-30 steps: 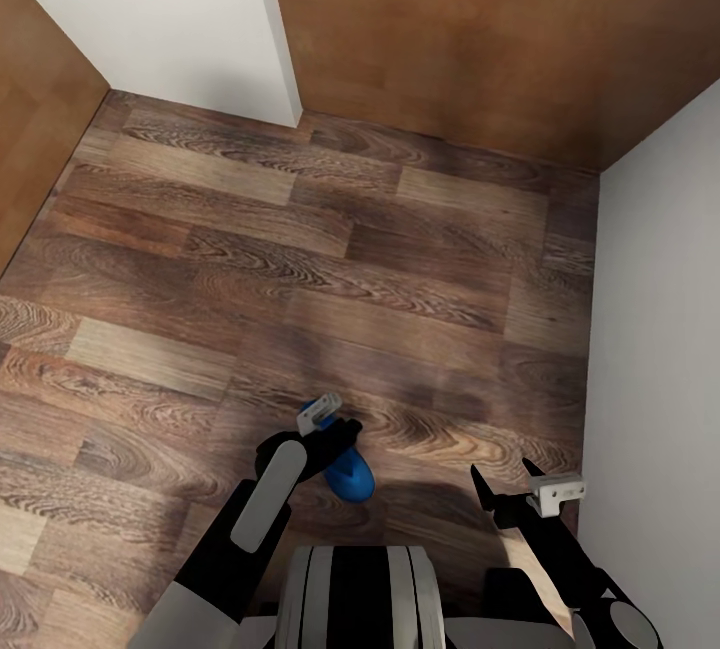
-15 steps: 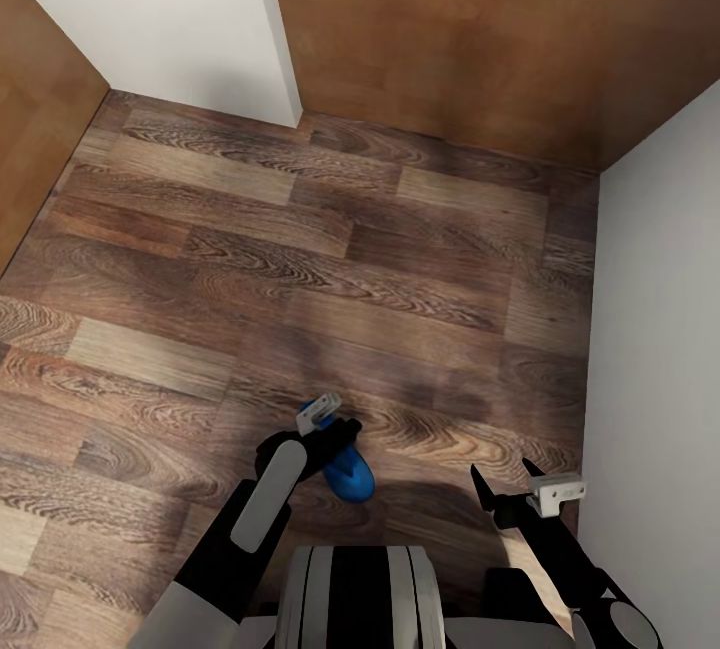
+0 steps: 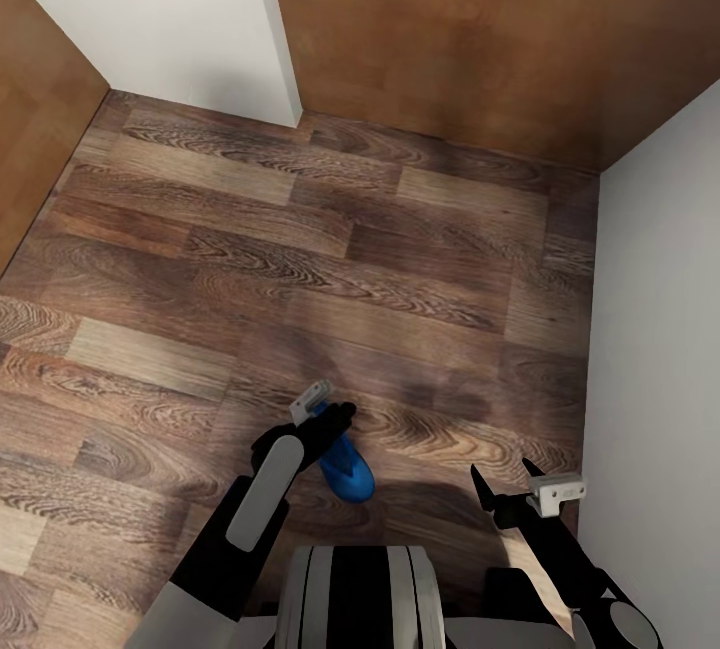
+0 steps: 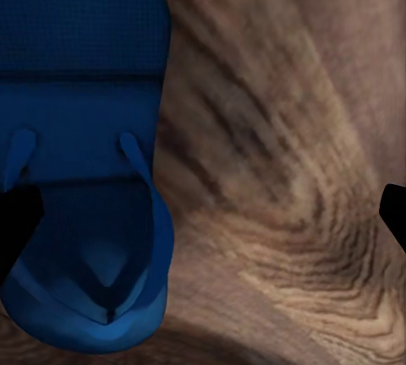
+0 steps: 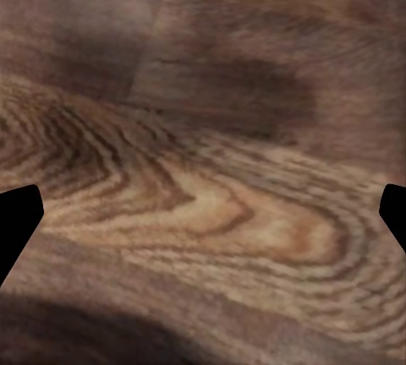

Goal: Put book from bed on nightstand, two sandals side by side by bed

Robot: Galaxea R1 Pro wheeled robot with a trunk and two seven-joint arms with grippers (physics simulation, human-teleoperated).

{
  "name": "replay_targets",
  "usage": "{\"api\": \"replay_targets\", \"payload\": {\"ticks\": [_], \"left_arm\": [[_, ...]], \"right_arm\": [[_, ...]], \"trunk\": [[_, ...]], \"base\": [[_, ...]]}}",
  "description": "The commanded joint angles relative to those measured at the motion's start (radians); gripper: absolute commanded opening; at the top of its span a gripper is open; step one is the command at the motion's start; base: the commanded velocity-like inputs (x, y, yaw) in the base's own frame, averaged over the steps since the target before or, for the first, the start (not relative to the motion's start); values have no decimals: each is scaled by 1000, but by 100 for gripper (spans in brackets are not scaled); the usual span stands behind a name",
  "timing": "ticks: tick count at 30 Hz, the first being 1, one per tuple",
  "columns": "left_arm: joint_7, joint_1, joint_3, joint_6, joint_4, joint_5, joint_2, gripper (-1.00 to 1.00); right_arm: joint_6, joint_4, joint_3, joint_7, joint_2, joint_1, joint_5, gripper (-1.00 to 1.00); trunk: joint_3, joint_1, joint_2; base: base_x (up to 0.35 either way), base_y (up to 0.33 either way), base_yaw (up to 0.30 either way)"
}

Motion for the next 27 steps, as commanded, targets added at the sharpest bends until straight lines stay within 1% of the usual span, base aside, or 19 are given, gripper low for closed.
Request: {"api": "replay_targets", "payload": {"ticks": [1,4,7,10,13,19,27], "left_arm": [[8,0,0,1,-2,6,0,100],[18,0,1,-1,-3,4,0,100],[49,-1,2,-6,-4,3,0,100],[108,0,2,-45,-5,3,0,100],[131,0,1,-72,-4,4,0,100],[139,0,0,-85,2,5,0,100],[132,0,-3,-83,31,7,0,100]], "right_arm": [[-1,0,-1,6,0,0,-8,100],[-1,0,-1,6,0,0,-8,100],[-1,0,-1,6,0,0,-8,100],[-1,0,-1,6,0,0,-8,100],[-1,0,-1,6,0,0,-8,100],[-1,0,-1,6,0,0,-8,100],[-1,0,-1,6,0,0,-8,100]], "trunk": [[0,0,0],[0,0,0],[0,0,0],[0,0,0],[0,0,0],[0,0,0],[0,0,0]], "base": [[0,0,0],[0,0,0],[0,0,0],[0,0,0],[0,0,0],[0,0,0],[0,0,0]]}}
